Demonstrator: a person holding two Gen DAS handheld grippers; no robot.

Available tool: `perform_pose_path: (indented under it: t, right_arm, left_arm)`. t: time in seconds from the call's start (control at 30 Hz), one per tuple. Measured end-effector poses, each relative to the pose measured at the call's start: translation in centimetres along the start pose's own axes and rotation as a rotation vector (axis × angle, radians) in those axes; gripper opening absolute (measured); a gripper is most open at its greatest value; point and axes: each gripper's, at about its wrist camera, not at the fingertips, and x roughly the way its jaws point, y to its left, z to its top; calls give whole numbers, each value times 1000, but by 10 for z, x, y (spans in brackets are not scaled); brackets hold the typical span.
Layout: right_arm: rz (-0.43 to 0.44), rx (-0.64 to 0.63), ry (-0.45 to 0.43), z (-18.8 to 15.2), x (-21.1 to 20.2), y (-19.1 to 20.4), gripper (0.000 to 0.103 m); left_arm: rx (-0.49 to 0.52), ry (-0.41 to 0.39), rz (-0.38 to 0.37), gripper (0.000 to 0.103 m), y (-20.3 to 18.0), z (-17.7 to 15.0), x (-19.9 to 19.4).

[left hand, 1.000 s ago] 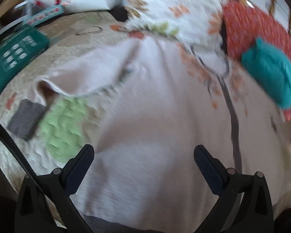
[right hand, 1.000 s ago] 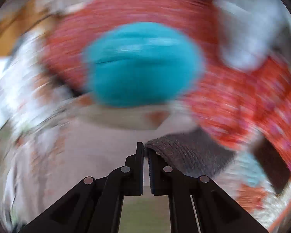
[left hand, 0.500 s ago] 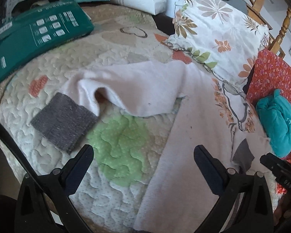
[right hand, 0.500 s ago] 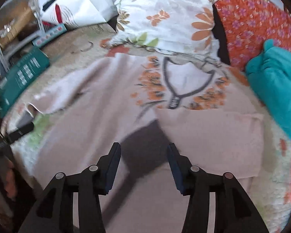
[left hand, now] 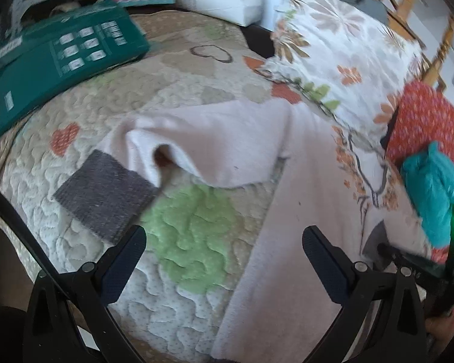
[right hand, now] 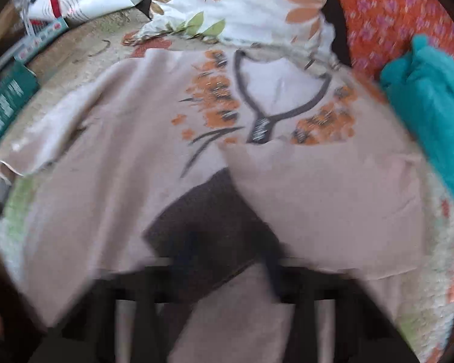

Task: Fold small clothes
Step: 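Fold the held sleeve across the cardigan body with the right tool, release, then move the right tool to the other grey cuff and grasp it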

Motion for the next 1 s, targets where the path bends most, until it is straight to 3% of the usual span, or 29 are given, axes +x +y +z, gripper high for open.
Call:
perform_pose_path:
  t: [0.13,0.27,0.5,0.67,0.8,0.83,0.9,1.0]
  right_arm:
    - [122,17,-27,14,-21,16,4]
    - [212,28,-58,56,-29,49,4]
    - [234,20,-15,125,25,116,3]
    - [196,-11,42,135,73,153,1]
    - [237,6,63,136,86,160,2]
    - [251,20,41,136,80,156,3]
    - [241,25,20,134,71,149,23]
    - [198,-30,-7,123,54,137,37]
  left_arm:
    - [-69,-18,-13,103,16,12,-6]
    - [-119,-6,-23,103,27,15,-3]
    - [-122,-2,0,103,34,16,3]
    - [-117,9,5,103,37,18,12]
    - [-112,17,26,103,40,19,17]
    - [-117,15,29,103,42,20,17]
    - [-125,4,45,103,48,24,17]
    - [-159,-19,95,103,65,36,15]
